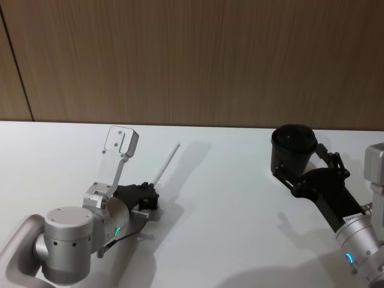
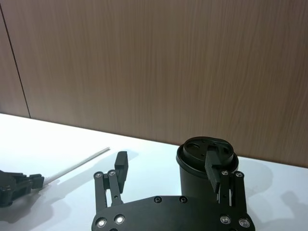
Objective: Pick up the straw with one hand, pass it to the other hand, and insert it into the cup.
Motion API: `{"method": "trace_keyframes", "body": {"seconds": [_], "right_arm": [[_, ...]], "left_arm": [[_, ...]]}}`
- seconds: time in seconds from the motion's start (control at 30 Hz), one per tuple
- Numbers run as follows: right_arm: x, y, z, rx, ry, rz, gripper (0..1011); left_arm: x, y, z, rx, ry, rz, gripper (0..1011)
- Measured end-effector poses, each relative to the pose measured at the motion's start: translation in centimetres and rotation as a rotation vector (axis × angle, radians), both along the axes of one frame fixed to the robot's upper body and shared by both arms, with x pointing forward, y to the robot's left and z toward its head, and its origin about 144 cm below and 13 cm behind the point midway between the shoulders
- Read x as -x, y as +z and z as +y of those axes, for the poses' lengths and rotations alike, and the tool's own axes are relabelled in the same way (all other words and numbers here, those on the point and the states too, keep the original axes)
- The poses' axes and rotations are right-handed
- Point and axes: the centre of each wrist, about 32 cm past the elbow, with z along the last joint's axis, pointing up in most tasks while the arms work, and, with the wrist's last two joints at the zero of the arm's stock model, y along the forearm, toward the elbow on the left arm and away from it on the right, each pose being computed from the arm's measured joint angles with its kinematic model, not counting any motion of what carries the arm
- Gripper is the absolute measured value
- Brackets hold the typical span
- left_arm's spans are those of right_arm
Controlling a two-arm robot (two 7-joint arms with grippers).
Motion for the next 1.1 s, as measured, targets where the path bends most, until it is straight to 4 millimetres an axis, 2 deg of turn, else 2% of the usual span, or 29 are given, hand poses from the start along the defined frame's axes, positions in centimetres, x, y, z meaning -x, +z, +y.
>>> {"method": "trace_keyframes", "body": {"seconds": [0.27,1.1], "right_arm": [[0.00,0.00,0.00,0.000,0.000,0.000,1001],[0.00,0.00,0.00,0.000,0.000,0.000,1001]], "left_arm": [[0.00,0.00,0.00,0.000,0.000,0.000,3],[-0.02,0.02,-0.06,0.000,-0.005,-0.006,0]]}}
